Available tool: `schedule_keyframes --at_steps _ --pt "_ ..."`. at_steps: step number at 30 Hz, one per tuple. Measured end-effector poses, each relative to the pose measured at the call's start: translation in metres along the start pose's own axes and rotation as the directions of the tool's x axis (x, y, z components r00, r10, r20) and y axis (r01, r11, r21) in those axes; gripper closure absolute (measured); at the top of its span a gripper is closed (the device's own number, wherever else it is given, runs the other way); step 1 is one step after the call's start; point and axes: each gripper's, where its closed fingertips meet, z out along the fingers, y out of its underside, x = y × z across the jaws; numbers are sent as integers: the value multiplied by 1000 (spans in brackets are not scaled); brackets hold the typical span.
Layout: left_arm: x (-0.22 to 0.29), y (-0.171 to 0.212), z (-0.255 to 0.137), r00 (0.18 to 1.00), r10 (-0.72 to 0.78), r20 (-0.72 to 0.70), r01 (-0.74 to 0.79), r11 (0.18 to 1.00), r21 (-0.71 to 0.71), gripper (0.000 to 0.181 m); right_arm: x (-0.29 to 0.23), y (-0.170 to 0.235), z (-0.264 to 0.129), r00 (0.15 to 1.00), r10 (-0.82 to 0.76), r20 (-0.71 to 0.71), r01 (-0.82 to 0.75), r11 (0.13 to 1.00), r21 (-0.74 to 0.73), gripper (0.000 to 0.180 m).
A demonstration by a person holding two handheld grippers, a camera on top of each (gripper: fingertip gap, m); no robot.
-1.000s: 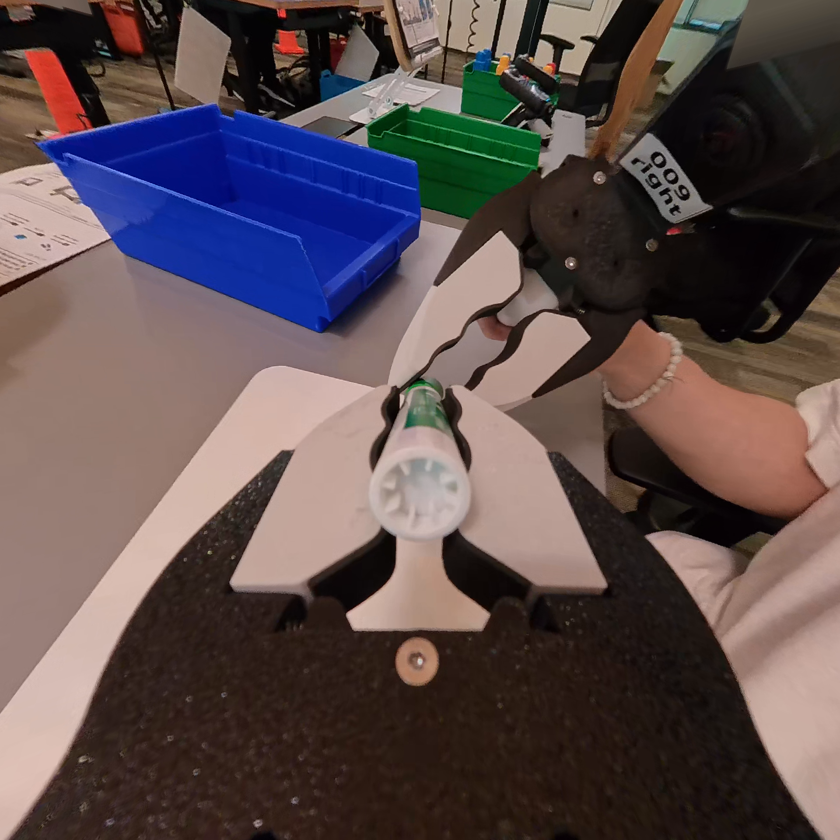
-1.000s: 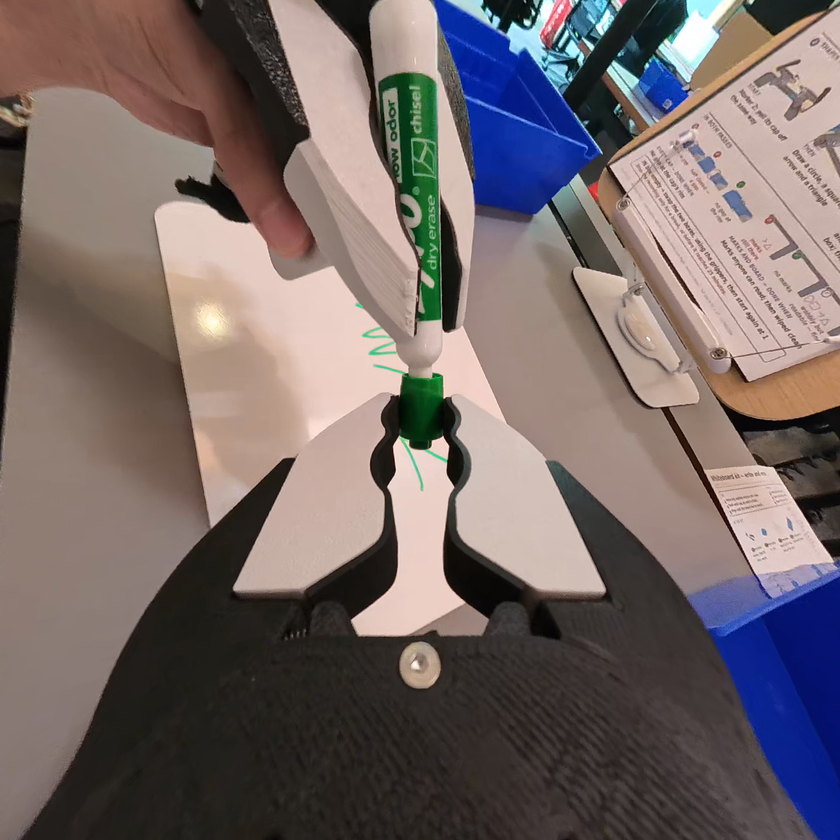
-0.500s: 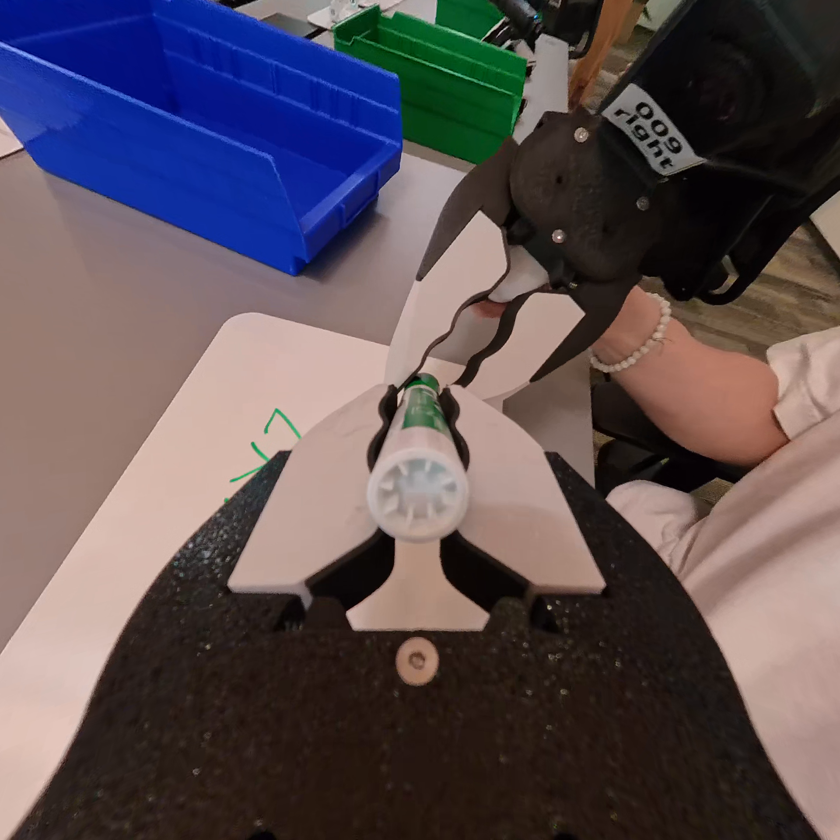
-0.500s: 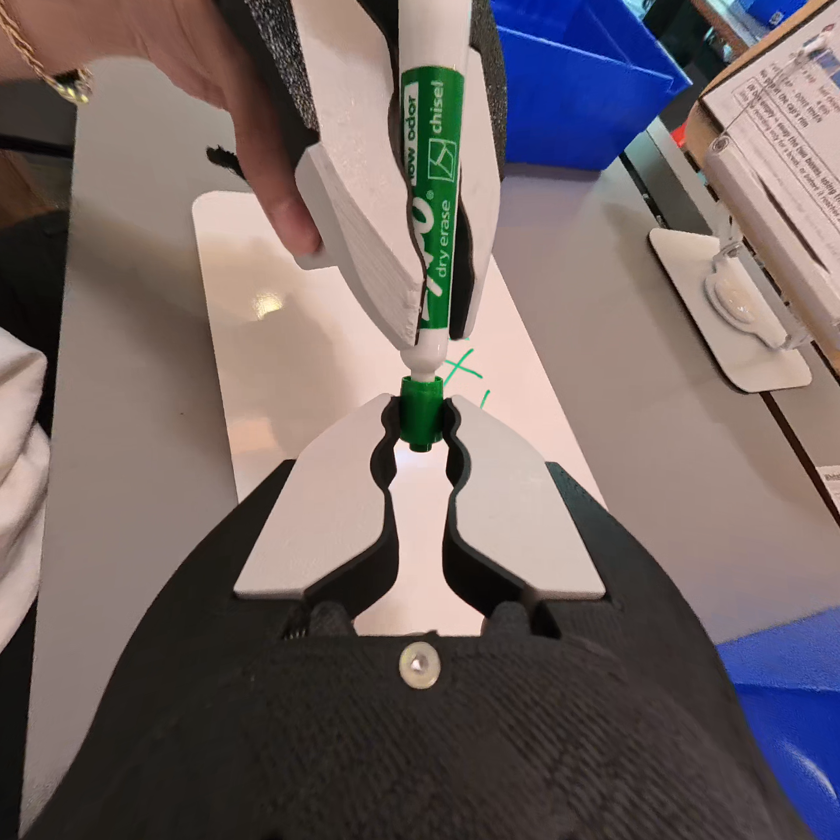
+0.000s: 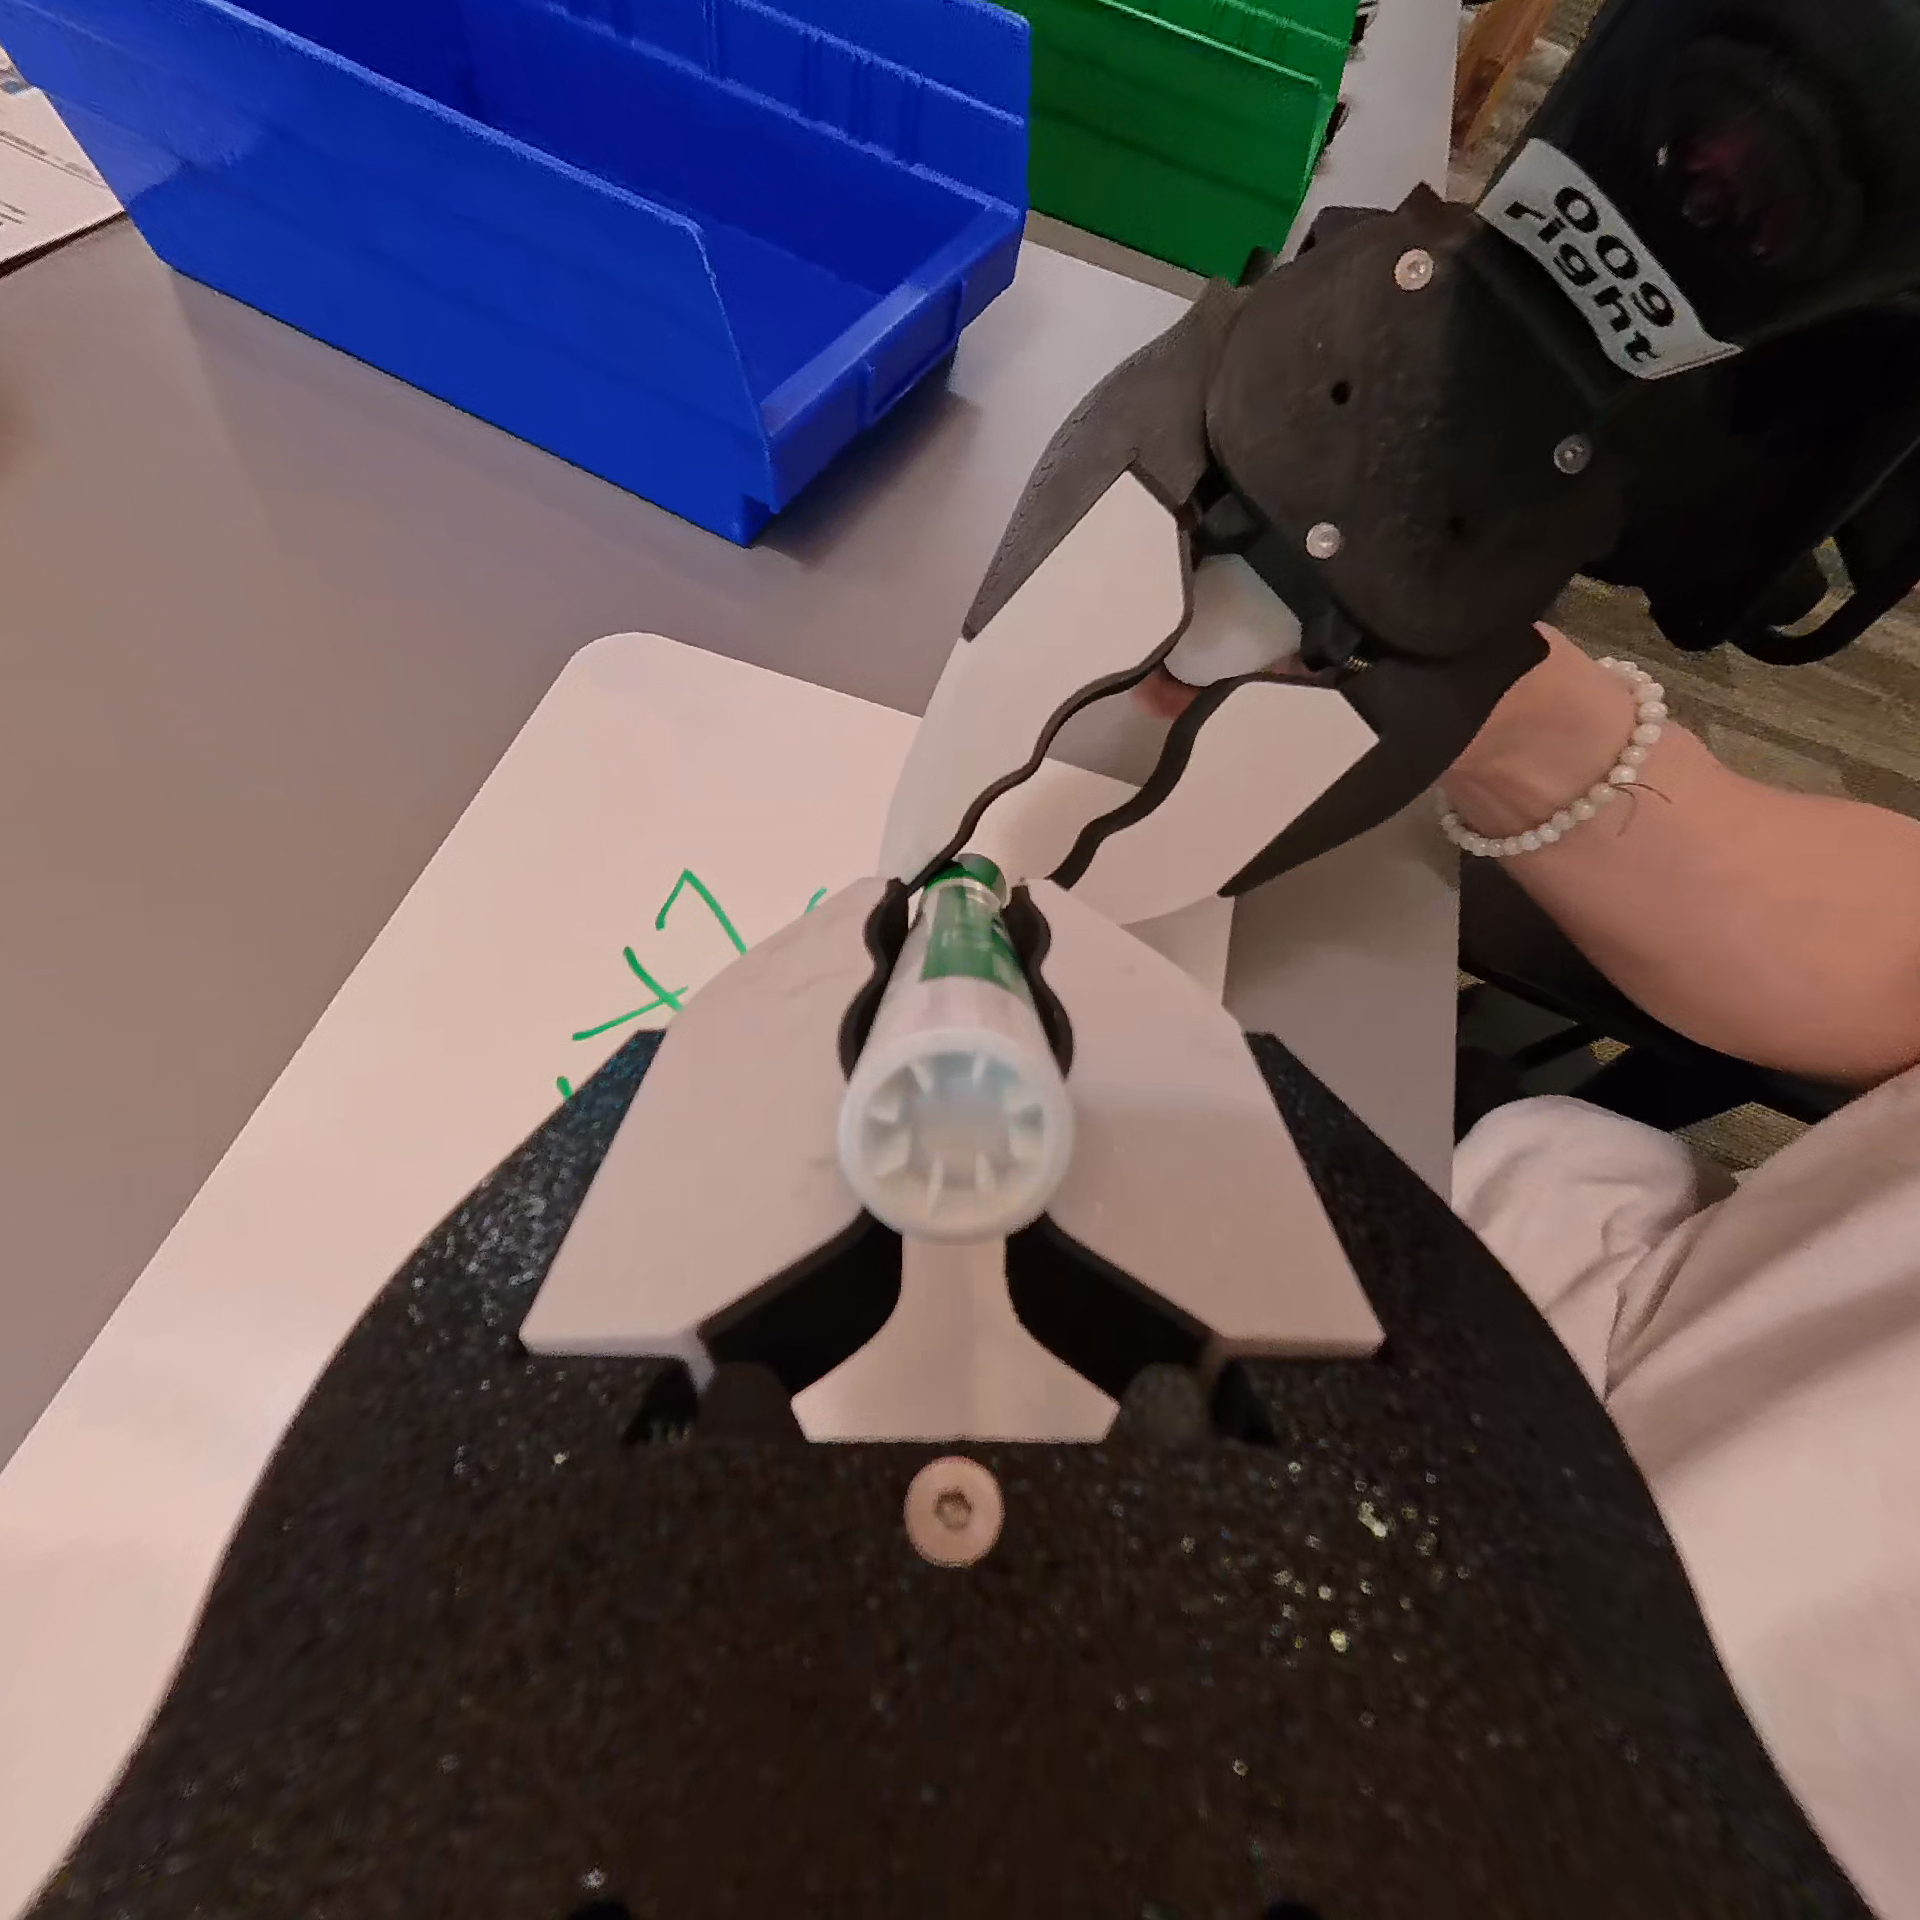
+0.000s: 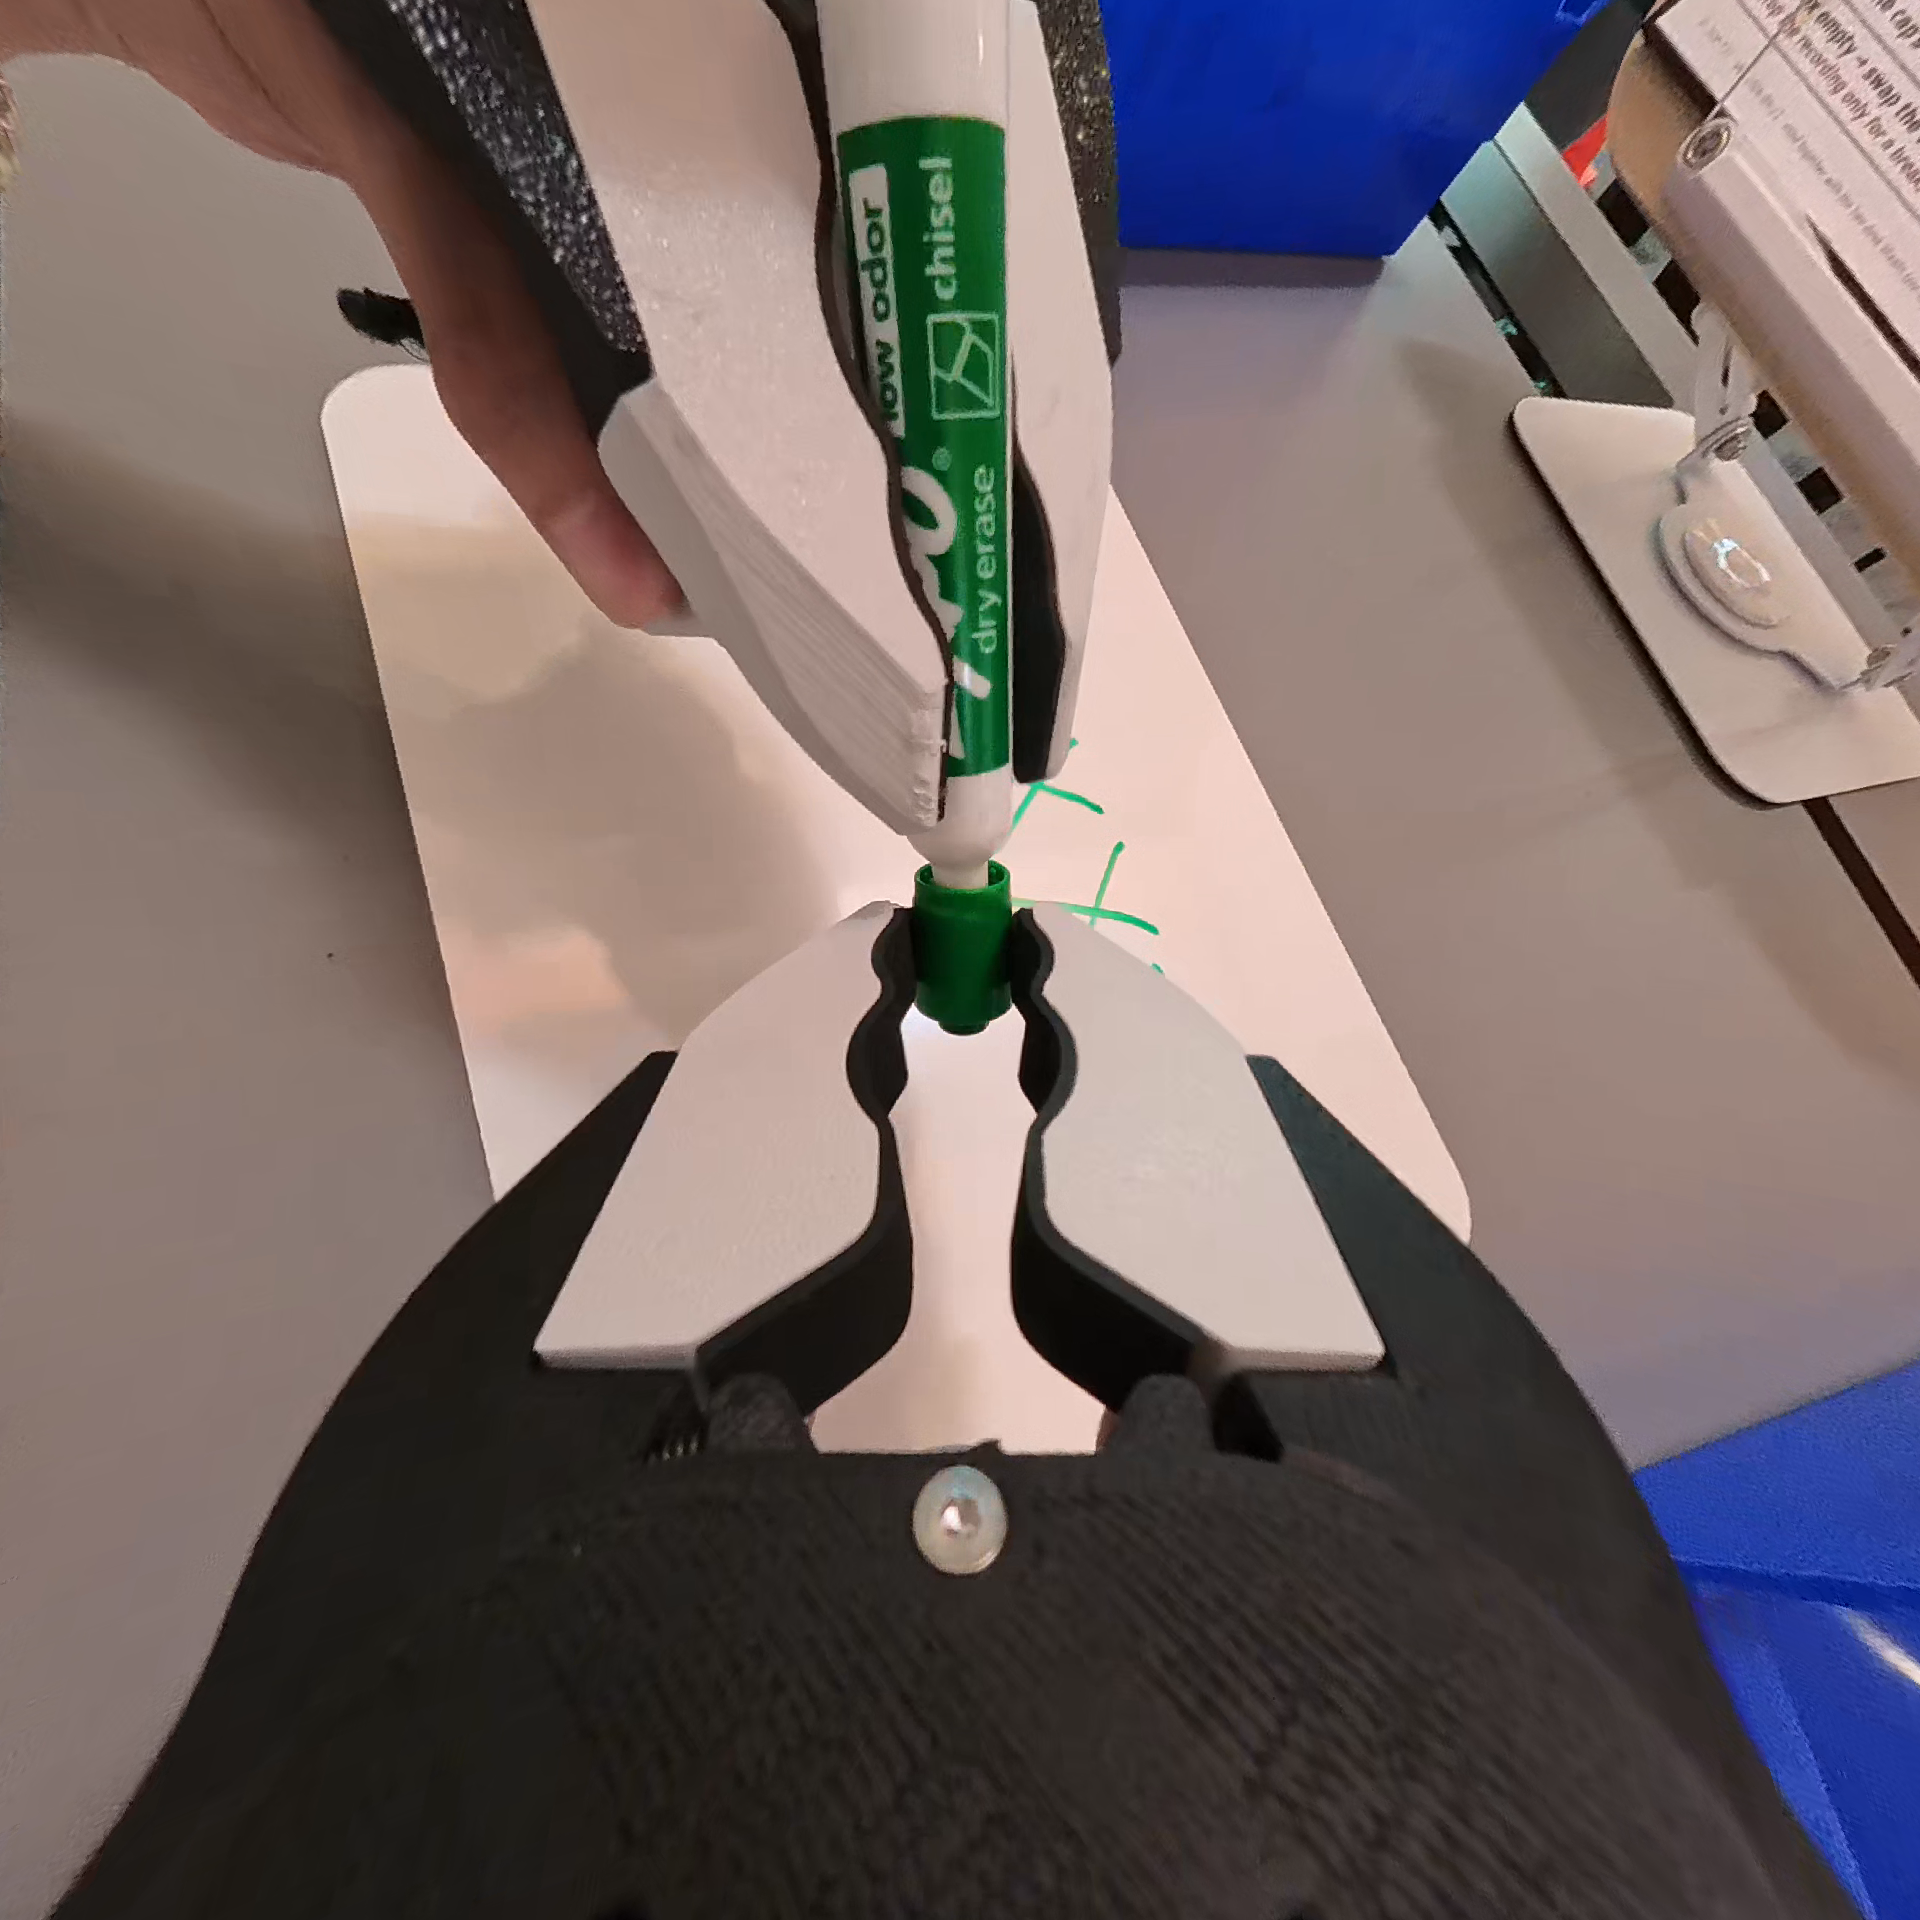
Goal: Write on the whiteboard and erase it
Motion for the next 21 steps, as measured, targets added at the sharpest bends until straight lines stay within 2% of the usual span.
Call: schedule_keyframes --at_steps 1,3,11,21 --pt "0 0 1 1000 -3 1 3 1000 3 161 0 1 0 1000 -9 -7 9 1000 -5 161" --pt "1 1 1 999 -26 -31 27 1000 17 161 -1 1 -2 1000 -8 22 8 1000 -5 161" --pt "7 -24 -15 972 -113 -207 171 942 287 162 4 -29 -30 988 104 114 -133 946 294 161" --pt "15 -34 -18 906 -164 -390 320 869 378 161 5 -47 -43 985 107 136 -154 903 402 160"
